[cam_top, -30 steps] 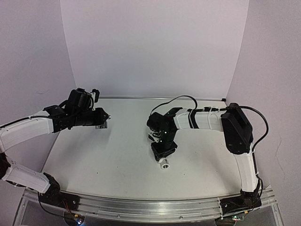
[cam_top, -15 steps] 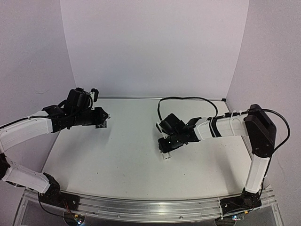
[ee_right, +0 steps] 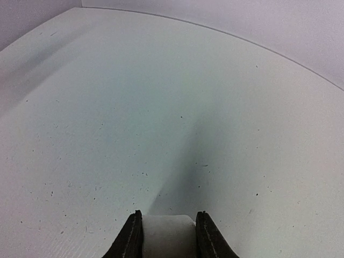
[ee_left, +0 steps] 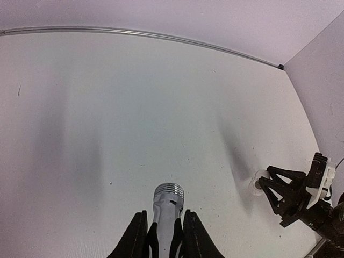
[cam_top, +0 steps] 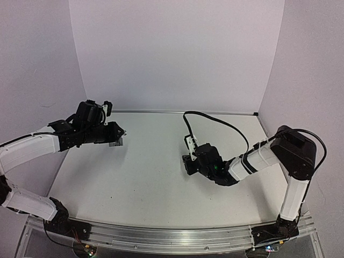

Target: Install the water faucets

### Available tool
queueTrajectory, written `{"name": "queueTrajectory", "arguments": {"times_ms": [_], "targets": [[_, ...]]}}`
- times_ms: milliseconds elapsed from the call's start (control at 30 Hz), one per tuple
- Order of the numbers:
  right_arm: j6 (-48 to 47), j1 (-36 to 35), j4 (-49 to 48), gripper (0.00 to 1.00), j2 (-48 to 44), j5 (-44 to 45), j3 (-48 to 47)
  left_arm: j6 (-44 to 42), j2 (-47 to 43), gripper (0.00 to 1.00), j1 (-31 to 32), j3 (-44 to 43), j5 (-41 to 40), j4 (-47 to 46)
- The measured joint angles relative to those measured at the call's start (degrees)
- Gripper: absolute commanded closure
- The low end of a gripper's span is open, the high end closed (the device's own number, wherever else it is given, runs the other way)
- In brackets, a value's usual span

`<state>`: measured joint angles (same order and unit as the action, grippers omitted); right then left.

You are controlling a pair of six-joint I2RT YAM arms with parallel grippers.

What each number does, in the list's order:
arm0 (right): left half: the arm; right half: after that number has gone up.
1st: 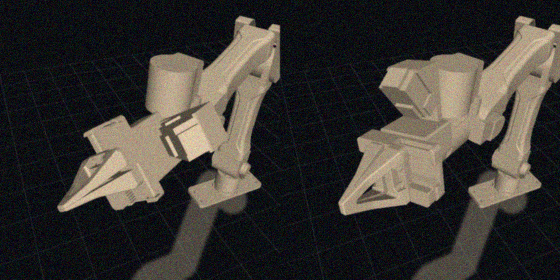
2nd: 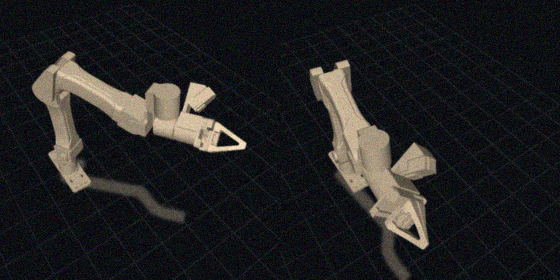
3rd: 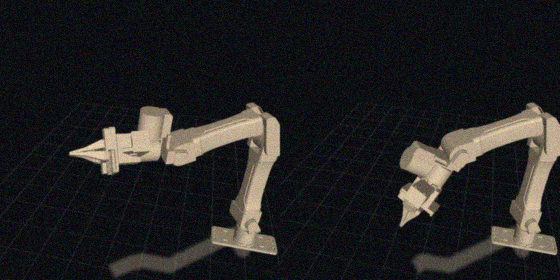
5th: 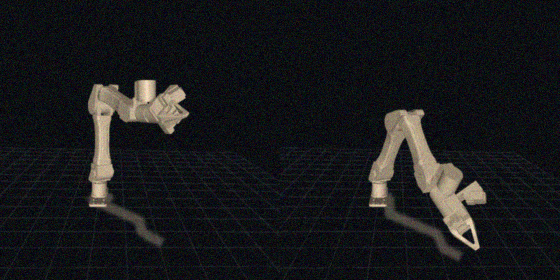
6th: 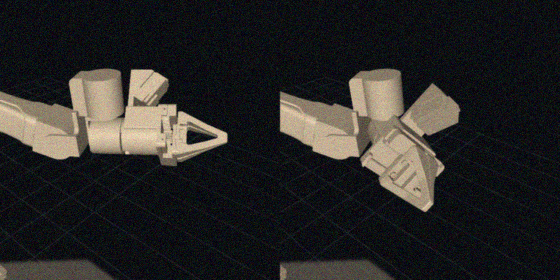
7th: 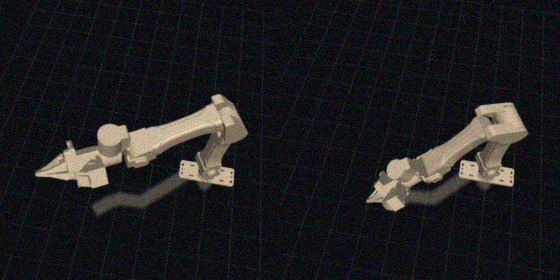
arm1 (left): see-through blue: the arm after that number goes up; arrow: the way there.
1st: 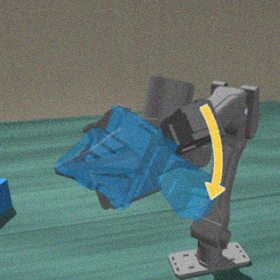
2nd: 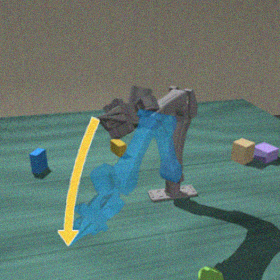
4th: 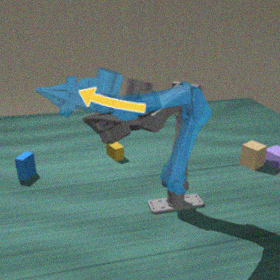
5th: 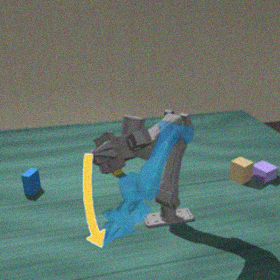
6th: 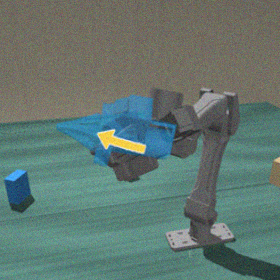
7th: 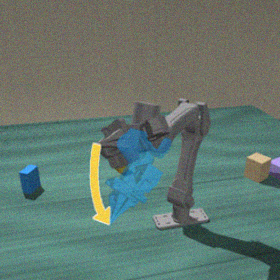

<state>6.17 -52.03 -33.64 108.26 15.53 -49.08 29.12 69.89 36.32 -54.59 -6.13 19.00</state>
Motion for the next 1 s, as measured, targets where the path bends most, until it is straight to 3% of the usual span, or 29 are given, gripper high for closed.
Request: {"name": "queueTrajectory", "arguments": {"times_ms": [233, 467, 733, 1000], "targets": [[-3.6, -3.1, -12.5, 0.98, 2.3, 3.6, 5.4, 0.9, -0.2, 1.00, 0.0, 0.0, 0.0, 0.0], [-4.8, -4.8, -19.2, 0.85, 3.2, 5.3, 8.7, 0.9, -0.2, 1.00, 0.0, 0.0, 0.0, 0.0], [-4.7, -5.5, -22.8, 0.55, 3.1, 6.9, 11.3, 0.9, -0.2, 1.00, 0.0, 0.0, 0.0, 0.0], [-3.1, -7.5, -17.0, 0.31, 0.7, 9.1, 12.8, 0.9, 0.0, 1.00, 0.0, 0.0, 0.0, 0.0]]}}
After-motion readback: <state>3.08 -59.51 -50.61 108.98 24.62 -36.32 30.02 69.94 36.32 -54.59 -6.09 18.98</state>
